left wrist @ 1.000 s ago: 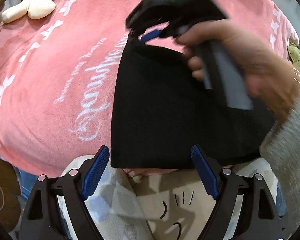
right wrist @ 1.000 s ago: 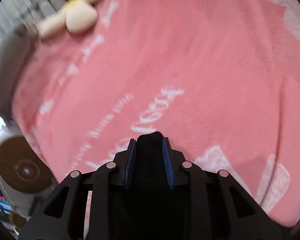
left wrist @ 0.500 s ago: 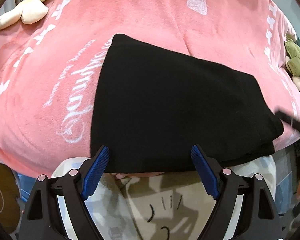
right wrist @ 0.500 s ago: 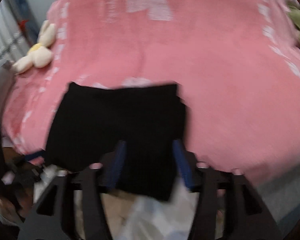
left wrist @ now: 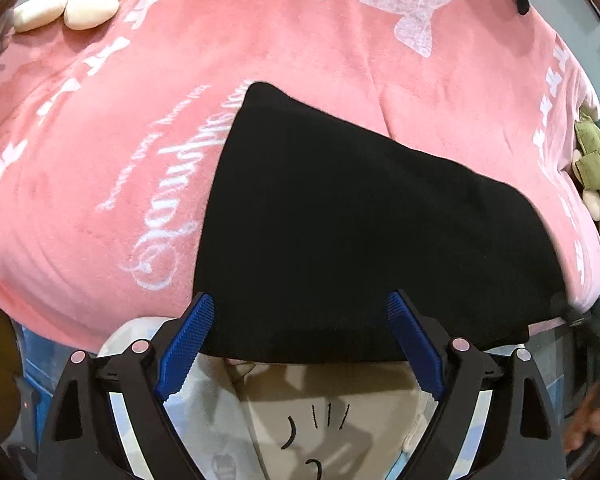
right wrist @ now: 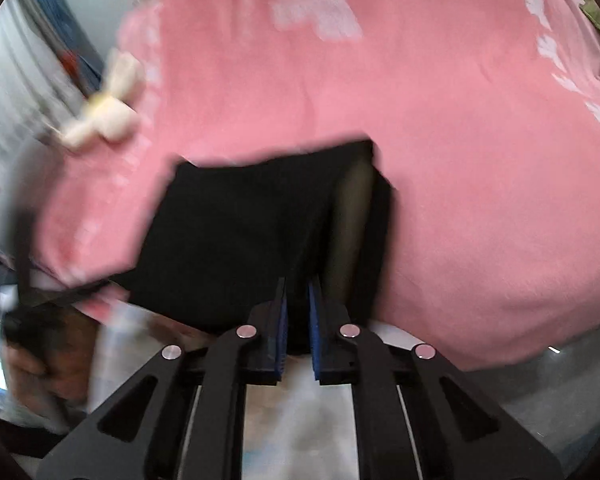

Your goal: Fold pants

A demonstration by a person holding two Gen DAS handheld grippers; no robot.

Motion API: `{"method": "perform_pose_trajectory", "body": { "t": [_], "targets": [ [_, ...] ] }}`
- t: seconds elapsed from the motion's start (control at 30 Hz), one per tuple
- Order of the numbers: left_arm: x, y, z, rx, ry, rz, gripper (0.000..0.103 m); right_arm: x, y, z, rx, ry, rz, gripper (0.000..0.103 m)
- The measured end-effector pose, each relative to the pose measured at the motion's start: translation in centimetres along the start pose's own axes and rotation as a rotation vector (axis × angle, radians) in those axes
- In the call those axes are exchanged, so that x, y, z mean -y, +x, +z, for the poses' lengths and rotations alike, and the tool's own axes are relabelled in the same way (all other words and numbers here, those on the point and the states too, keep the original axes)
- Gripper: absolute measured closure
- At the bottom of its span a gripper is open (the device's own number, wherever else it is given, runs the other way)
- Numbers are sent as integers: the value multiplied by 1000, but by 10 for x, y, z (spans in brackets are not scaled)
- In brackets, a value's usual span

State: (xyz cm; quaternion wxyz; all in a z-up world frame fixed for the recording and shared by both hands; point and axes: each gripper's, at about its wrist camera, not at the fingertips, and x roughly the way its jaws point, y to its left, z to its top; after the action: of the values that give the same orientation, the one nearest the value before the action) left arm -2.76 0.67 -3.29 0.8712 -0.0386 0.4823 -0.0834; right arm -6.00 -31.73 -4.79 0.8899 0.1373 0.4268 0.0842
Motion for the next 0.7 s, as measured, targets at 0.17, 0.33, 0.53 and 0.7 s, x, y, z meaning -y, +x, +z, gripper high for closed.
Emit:
{"method": "perform_pose_trajectory", "body": {
  "t": [0.17, 0.33, 0.53, 0.7],
  "targets": [
    [-2, 1, 3, 2, -27, -20, 17, 9, -6, -2, 40, 77, 8, 38],
    [-24, 16, 20, -15, -100, -32, 17, 14, 13, 17, 4, 99, -14, 25],
    [-39, 40, 26, -73, -117, -34, 17, 23, 55, 11, -103, 231, 101, 24],
    [-48, 67, 30, -134, -186, -176, 9, 23, 72, 1, -118, 298, 159, 24]
  ]
}}
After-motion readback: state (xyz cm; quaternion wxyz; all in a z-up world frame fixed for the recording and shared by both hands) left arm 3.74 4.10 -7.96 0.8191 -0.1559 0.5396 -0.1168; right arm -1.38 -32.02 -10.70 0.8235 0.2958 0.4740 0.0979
